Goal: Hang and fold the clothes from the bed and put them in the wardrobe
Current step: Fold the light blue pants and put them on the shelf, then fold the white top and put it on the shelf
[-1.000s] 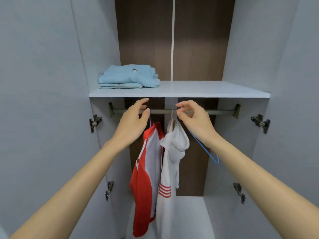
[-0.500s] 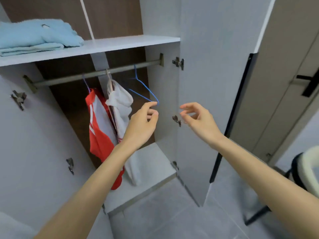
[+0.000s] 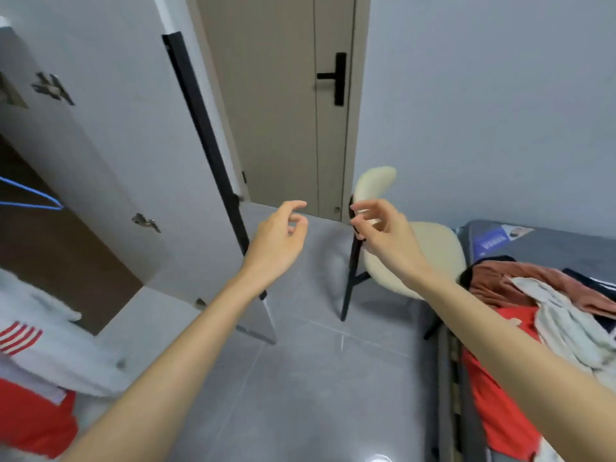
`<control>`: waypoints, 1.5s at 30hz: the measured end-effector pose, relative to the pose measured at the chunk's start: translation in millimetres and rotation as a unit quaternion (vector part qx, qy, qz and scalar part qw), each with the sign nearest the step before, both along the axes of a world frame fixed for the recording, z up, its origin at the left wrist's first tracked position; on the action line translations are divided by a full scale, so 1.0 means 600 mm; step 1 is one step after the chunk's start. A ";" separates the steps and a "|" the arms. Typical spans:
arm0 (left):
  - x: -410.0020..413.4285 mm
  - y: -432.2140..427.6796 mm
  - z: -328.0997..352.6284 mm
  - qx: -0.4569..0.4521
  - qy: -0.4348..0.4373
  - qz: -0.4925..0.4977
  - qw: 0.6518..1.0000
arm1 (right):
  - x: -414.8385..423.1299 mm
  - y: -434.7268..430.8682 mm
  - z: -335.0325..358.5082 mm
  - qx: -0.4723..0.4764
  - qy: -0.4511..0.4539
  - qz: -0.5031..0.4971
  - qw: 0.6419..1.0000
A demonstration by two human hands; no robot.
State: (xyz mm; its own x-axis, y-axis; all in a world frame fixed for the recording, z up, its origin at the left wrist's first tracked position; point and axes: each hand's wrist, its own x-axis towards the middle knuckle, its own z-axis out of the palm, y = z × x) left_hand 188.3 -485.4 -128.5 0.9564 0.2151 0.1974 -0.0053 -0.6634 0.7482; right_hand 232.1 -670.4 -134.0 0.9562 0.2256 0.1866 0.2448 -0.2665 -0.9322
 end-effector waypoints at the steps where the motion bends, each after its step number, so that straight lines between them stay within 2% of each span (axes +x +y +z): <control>1: 0.020 -0.033 -0.008 0.000 0.007 -0.022 1.000 | 0.007 -0.035 -0.010 -0.002 0.008 -0.024 1.000; 9: 0.158 -0.294 -0.083 -0.010 0.062 -0.158 0.985 | 0.042 -0.305 -0.102 -0.008 0.053 -0.179 0.982; 17: 0.240 -0.523 -0.192 0.000 0.136 -0.244 0.960 | 0.048 -0.536 -0.213 -0.042 0.126 -0.273 0.953; 25: 0.307 -0.679 -0.322 0.028 0.228 -0.300 0.926 | 0.053 -0.704 -0.333 -0.086 0.266 -0.341 0.897; 34: 0.407 -0.842 -0.489 0.054 0.284 -0.400 0.870 | 0.105 -0.820 -0.481 -0.125 0.360 -0.391 0.838; 39: 0.446 -0.912 -0.576 0.081 0.315 -0.466 0.823 | 0.131 -0.857 -0.568 -0.123 0.414 -0.402 0.807; 43: 0.468 -0.955 -0.631 0.170 0.249 -0.528 0.794 | 0.137 -0.882 -0.634 -0.122 0.486 -0.383 0.776; 45: 0.477 -0.976 -0.655 0.260 0.211 -0.578 0.744 | 0.134 -0.892 -0.659 -0.116 0.531 -0.371 0.753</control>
State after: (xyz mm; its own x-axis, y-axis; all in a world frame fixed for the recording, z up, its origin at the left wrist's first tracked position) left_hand 474.5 -1070.9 -521.2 0.4446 -0.7995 -0.4038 -0.6345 -0.5993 0.4881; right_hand 312.7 -1205.4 -529.6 0.4185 -0.5352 -0.7338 -0.9018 -0.1488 -0.4058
